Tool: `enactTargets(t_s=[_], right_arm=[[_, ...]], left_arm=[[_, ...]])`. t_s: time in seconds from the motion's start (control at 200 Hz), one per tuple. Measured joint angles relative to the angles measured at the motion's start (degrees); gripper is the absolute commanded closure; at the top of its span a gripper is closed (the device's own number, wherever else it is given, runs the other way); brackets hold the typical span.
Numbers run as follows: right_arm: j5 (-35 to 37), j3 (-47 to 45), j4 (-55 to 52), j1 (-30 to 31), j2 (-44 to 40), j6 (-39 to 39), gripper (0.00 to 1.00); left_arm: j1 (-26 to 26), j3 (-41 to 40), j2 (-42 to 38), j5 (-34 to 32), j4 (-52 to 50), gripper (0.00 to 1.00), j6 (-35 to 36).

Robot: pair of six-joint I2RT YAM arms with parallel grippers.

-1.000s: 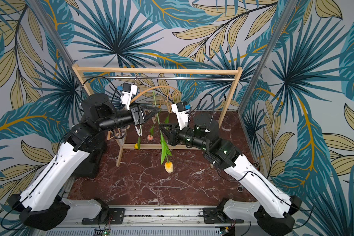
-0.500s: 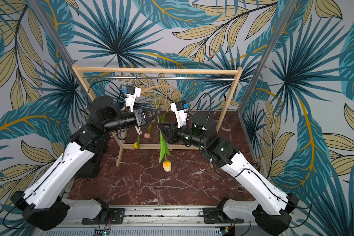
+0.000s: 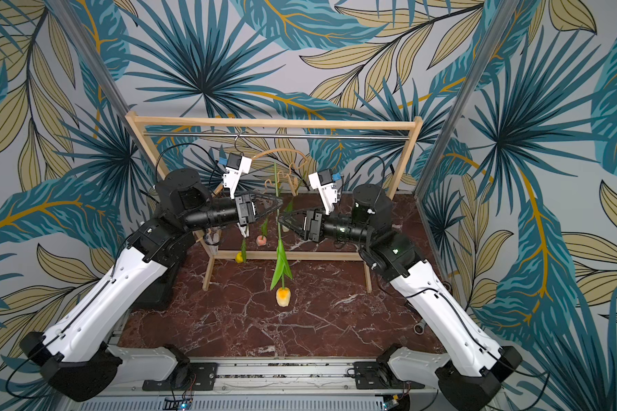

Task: Dry the flowers on a clothes hanger
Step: Pick up the flower at the center of the board.

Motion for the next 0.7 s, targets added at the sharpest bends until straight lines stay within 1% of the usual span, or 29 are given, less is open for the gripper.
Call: enactTargets(t_s=[0.03, 0.205, 0.351, 0.456, 0.611, 0.701], right_arm=[[-1.20, -0.39, 0.20, -0.13, -0.07, 0.50, 0.49], [-5.44, -1.88, 1.31, -0.22, -0.04, 3.19, 0.69], [-6.71, -2.43, 1.46, -0.22, -0.04, 3.80, 0.76], [-7.21, -2.78, 1.44, -0.22, -0.04, 3.89, 0.77], [-7.43, -2.95, 1.42, -0.22, -0.04, 3.93, 0.87], [-7.61, -2.95, 1.49, -0.22, -0.04, 3.85, 0.88]], left_arm=[[0.02, -0.07, 0.00, 0.59, 0.31, 1.00, -0.17], [0.09, -0.83, 0.00, 3.19, 3.30, 1.00, -0.85], [0.13, -0.94, 0.00, 3.87, 4.24, 1.00, -1.27], [0.17, -0.96, 0.00, 4.15, 4.52, 1.00, -1.44], [0.17, -0.96, 0.00, 4.31, 4.61, 1.00, -1.49], [0.17, -0.96, 0.00, 4.28, 4.57, 1.00, -1.49]])
